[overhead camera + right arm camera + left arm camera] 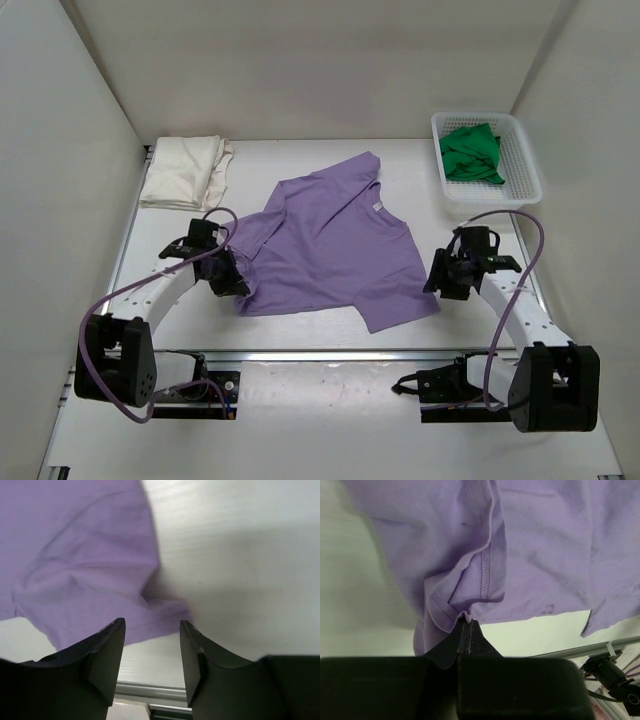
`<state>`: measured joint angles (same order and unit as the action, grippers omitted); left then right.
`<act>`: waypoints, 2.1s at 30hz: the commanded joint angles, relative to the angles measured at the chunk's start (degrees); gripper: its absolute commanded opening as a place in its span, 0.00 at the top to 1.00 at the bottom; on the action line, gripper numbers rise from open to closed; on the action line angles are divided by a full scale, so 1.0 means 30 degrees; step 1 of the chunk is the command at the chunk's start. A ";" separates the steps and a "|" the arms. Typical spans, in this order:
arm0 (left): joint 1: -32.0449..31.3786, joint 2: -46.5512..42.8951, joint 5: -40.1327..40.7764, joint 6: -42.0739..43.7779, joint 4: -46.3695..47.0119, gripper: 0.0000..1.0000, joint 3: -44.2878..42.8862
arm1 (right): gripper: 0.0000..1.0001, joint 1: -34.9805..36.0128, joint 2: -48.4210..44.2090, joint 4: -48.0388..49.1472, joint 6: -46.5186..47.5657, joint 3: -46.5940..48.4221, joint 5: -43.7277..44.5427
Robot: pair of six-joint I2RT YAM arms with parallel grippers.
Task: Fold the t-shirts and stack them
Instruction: Flatten out the tshirt
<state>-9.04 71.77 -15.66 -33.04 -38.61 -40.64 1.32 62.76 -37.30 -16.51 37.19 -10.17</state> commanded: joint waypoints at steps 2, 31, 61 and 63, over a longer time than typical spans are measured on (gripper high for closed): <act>0.0491 -0.0515 -0.0112 -0.0237 0.0595 1.00 -0.0338 | 0.53 -0.1136 -0.1290 -0.1888 -0.0880 0.1400 0.0994; -0.0064 -0.0249 -0.0025 0.0056 0.0038 1.00 -0.0078 | 0.72 -0.4075 0.3777 0.1474 -0.4339 -0.2552 -0.1588; 0.4985 0.6293 -0.0192 -0.2400 -1.1705 1.00 -3.4692 | 1.00 0.4040 0.0810 -1.0911 -0.2234 2.7076 0.8340; 0.7021 0.7133 -0.2798 -0.3604 -1.0259 1.00 -3.5559 | 1.00 0.5256 0.3735 -1.1559 -0.1266 3.4215 0.8629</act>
<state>4.51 89.62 -16.69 -39.99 -64.58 -139.00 13.30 67.35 -65.89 -25.74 122.52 8.32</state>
